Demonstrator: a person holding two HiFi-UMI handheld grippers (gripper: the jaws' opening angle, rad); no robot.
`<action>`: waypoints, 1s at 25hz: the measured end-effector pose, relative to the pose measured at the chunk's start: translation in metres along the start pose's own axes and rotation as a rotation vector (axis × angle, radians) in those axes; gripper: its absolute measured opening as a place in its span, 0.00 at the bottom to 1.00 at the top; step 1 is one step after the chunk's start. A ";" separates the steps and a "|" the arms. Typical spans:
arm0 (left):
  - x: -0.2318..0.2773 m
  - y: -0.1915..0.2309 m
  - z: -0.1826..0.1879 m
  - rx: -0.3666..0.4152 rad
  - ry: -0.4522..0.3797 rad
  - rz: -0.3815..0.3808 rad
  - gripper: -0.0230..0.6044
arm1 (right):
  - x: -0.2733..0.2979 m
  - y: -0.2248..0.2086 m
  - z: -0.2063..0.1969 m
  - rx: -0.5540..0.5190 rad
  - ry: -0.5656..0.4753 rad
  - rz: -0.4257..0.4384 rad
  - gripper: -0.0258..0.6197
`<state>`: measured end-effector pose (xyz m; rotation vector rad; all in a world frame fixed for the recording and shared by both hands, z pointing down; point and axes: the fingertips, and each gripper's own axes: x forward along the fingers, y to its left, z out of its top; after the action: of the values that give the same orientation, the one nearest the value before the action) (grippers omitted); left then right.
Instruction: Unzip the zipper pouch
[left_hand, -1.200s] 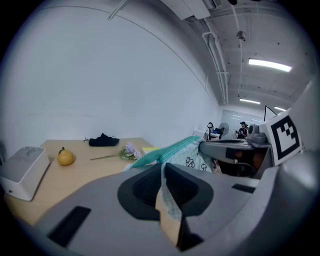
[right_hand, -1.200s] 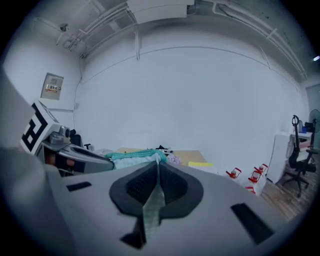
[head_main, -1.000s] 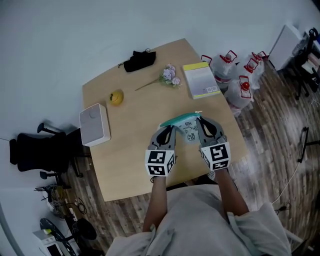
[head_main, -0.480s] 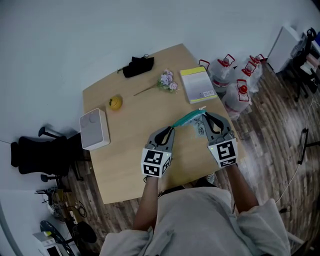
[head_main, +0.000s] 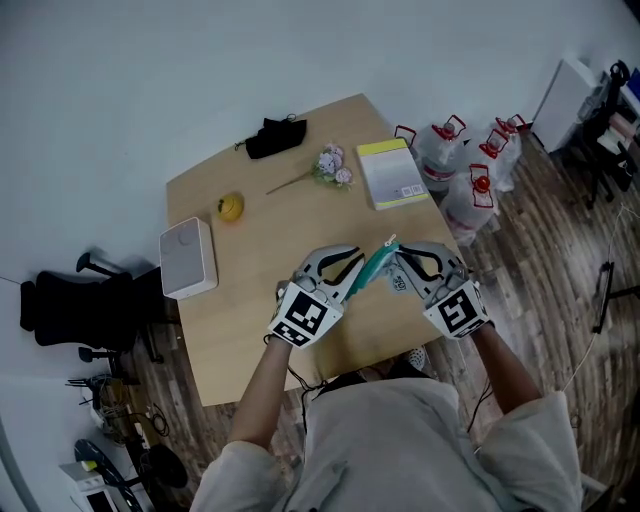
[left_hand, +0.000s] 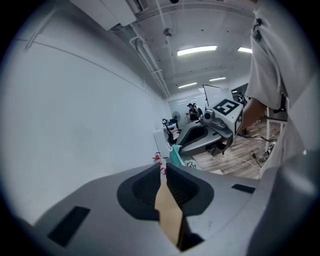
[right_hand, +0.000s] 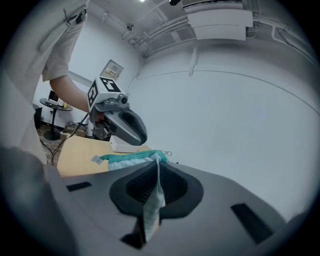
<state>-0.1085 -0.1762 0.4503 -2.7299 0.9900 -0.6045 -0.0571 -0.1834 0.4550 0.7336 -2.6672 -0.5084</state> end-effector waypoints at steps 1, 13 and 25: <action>0.000 -0.003 0.000 0.032 0.009 -0.021 0.11 | -0.001 0.006 0.001 -0.008 0.000 0.026 0.07; 0.003 -0.041 -0.018 0.330 0.117 -0.313 0.11 | -0.014 0.055 -0.008 -0.172 0.051 0.316 0.07; 0.000 -0.073 -0.043 0.547 0.294 -0.688 0.22 | -0.014 0.085 -0.027 -0.378 0.155 0.506 0.07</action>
<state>-0.0851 -0.1212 0.5110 -2.4483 -0.1334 -1.1943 -0.0710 -0.1140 0.5110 -0.0150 -2.3798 -0.7429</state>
